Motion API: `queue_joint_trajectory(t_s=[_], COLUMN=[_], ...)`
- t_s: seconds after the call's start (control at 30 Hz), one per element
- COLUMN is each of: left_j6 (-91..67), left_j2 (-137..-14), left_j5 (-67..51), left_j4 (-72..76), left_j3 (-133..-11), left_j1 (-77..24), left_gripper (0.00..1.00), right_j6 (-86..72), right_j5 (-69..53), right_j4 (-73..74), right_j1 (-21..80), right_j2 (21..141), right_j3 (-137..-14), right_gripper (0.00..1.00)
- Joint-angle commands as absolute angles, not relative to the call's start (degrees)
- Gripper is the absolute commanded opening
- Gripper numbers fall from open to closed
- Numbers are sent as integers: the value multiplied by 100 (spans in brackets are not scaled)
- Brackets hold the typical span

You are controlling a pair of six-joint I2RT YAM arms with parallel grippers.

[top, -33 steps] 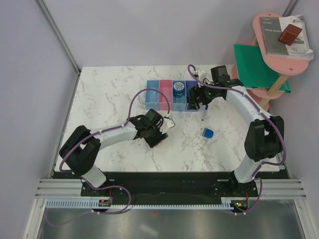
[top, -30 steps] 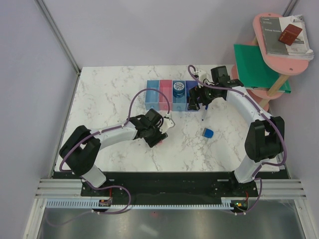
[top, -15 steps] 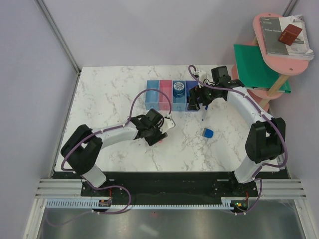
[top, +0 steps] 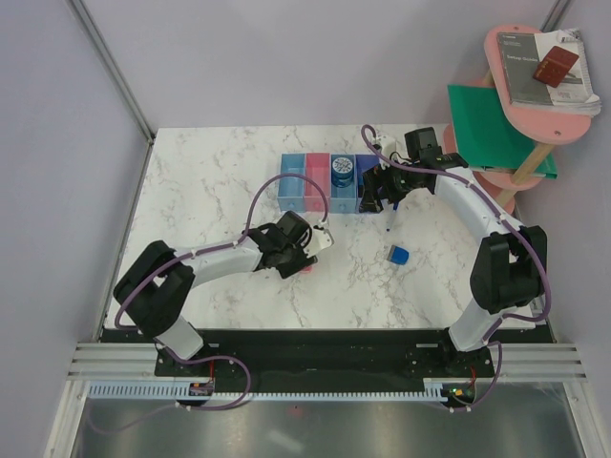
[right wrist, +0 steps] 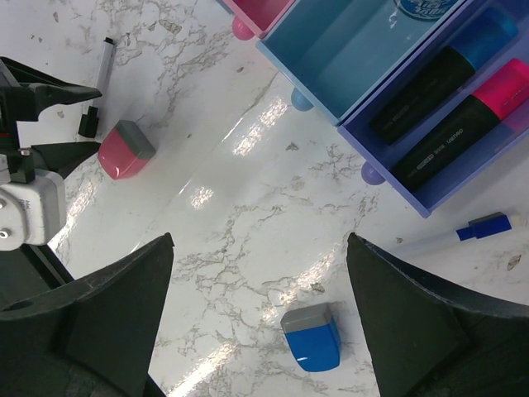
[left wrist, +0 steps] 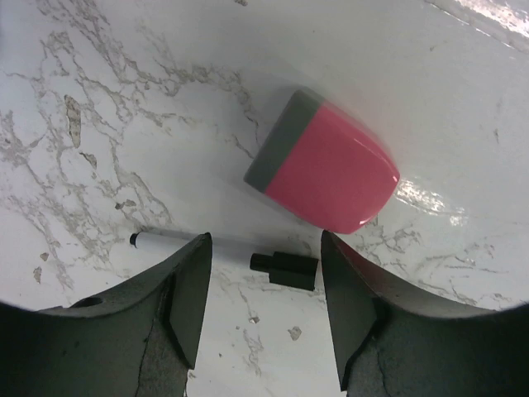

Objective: Sort the stationery into containers
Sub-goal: Pick up the stationery from the center of the board.

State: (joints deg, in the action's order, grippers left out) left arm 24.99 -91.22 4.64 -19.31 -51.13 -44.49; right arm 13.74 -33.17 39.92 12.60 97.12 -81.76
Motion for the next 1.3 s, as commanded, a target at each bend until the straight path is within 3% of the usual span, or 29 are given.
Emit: queue_joint_trajectory(t_s=[0.0,0.93,1.27], left_j6=[2619,2400,2601], left_j2=[-9448,-10283,-10099], left_j5=[501,-439,-474], left_j4=[-1328,-1441,-1362], left_j3=[-5194,-5941,-5862], left_j1=[-4474,-4790,-4790], left_gripper=[61,60,68], right_j6=[1336,1397,1380], right_j5=[-3472,-3375,-3401], right_j4=[3981,3990,3999], right_j1=[1266,1257,1266], right_j2=[9448,9308,9334], right_j3=[-8121,-7945,-7963], right_gripper=[93,94,94])
